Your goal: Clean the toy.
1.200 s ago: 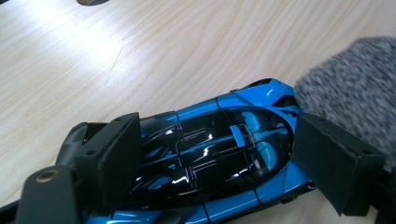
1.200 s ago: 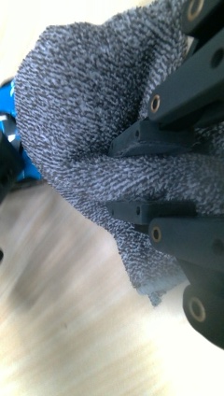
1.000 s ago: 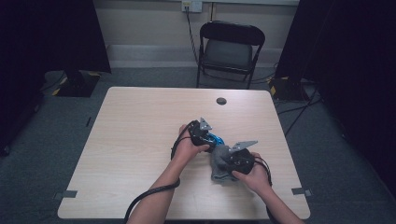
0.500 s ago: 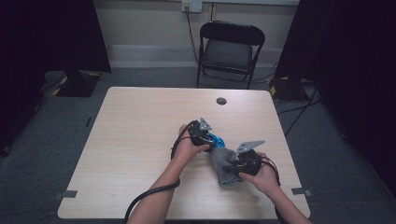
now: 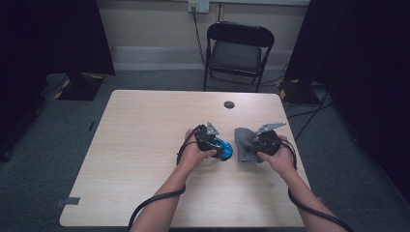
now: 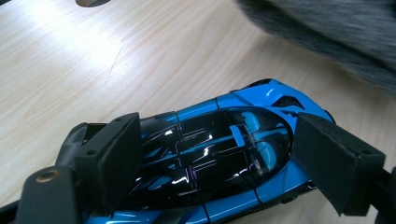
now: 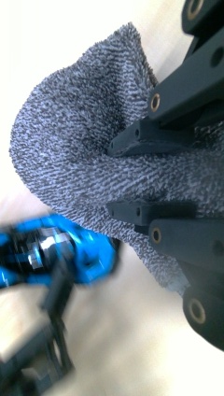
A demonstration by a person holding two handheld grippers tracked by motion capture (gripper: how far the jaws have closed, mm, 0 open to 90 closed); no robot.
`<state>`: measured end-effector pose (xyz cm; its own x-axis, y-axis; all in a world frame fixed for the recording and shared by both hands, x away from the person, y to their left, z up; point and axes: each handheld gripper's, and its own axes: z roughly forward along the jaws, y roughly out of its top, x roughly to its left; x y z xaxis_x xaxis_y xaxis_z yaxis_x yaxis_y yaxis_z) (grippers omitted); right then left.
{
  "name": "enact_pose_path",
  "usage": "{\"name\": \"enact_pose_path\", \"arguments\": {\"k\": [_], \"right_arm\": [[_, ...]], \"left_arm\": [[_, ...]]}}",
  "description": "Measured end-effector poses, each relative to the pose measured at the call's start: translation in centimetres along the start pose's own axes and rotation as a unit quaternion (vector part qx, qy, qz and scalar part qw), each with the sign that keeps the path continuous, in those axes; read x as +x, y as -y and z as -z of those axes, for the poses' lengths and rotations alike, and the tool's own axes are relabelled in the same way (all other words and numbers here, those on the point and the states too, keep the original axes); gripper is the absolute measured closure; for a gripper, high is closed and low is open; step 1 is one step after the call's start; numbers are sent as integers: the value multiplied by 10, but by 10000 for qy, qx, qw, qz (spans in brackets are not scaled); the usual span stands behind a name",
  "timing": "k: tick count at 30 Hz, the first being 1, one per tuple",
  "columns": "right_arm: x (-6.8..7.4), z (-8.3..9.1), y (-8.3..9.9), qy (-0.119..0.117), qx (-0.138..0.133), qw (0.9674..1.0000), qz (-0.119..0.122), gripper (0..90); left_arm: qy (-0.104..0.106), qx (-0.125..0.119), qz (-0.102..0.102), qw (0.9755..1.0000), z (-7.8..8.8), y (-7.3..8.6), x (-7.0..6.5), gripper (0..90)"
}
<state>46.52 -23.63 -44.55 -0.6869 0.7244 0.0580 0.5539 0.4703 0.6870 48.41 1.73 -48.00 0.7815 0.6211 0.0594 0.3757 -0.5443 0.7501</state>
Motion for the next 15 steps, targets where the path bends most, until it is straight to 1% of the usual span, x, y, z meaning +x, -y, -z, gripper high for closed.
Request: {"name": "enact_pose_path", "arguments": {"k": [2, 4, 5, 8, 11, 12, 13, 14, 15], "right_arm": [[-7, -9, -8, 51, 27, 10000, 48, 703], [-10, -19, -15, 179, 122, 9996, 169, 696], [-12, -24, -18, 210, 156, 9995, 187, 694], [-16, -37, -24, 235, 193, 9995, 126, 678], [-12, -49, -31, 352, 274, 9987, 236, 627], [-9, -52, -33, 411, 248, 9986, 227, 593], [-6, -54, -35, 434, 177, 9988, 162, 541], [-3, -56, -37, 441, 153, 9989, 78, 523], [-1, -57, -37, 454, 166, 9988, 62, 511]], "left_arm": [[8, -2, -4, 10000, 0, 0, 0, 160], [8, -24, -14, 10000, 0, 1, 0, 160], [10, -34, -14, 10000, 0, 1, 0, 160], [17, -73, -24, 10000, 0, 2, 0, 161], [21, -77, -35, 10000, 0, 2, 0, 162], [22, -81, -33, 10000, 0, 2, 0, 161], [24, -73, -43, 10000, 0, 2, 0, 162], [27, -82, -38, 10000, 0, 2, 0, 162], [25, -87, -49, 9999, 0, 2, 0, 163]]}}
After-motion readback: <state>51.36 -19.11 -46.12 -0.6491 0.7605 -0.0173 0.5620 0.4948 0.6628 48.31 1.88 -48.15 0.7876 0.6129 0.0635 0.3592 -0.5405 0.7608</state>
